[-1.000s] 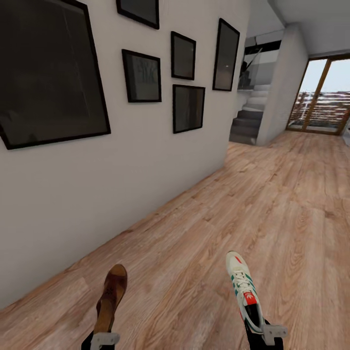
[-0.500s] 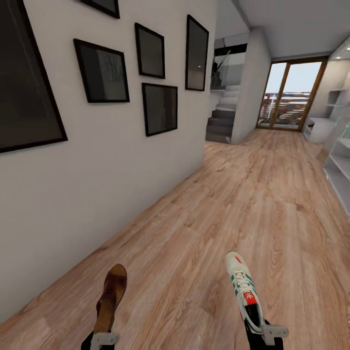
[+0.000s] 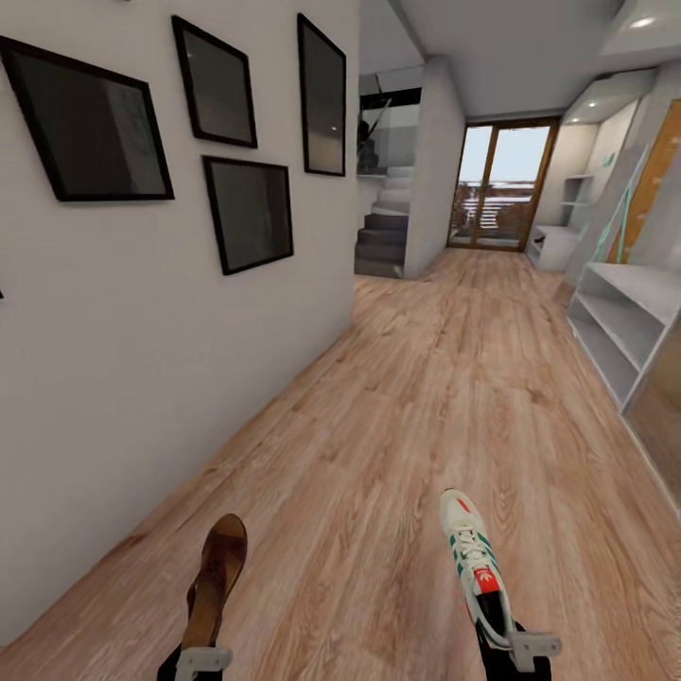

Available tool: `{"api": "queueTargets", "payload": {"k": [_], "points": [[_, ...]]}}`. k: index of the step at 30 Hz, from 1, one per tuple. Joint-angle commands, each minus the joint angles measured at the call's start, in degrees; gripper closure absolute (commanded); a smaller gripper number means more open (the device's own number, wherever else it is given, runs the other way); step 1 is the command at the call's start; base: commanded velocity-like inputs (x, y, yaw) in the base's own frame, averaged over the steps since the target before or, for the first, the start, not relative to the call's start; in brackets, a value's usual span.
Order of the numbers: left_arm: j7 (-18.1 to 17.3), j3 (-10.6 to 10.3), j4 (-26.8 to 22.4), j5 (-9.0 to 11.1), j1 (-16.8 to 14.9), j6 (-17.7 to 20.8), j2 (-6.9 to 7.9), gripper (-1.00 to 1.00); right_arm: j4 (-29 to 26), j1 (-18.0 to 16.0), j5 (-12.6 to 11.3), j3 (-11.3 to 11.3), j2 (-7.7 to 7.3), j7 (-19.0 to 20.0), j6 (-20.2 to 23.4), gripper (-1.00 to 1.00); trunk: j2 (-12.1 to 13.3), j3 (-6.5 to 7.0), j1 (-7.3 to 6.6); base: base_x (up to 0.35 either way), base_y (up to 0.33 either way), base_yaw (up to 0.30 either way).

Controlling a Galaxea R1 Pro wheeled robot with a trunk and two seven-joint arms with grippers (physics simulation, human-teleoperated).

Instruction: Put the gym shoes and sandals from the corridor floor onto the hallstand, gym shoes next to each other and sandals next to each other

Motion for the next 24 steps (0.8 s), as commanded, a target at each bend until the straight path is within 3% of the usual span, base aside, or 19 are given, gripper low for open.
{"api": "queueTargets", "payload": {"k": [1,24], "points": [[-0.17,0.49,-0.03,-0.56,-0.03,-0.17,-0.05,1.00,0.04,-0.05,-0.27,0.16,0.00,0.06,-0.16,1.00,-0.02,-0.05,0.02,0.339,0.000,-0.300],[-0.19,0.49,-0.03,-0.56,-0.03,-0.17,0.04,1.00,0.04,-0.05,-0.27,0.16,0.04,0.05,-0.16,1.00,-0.02,-0.05,0.02,0.339,0.000,-0.300]]}}
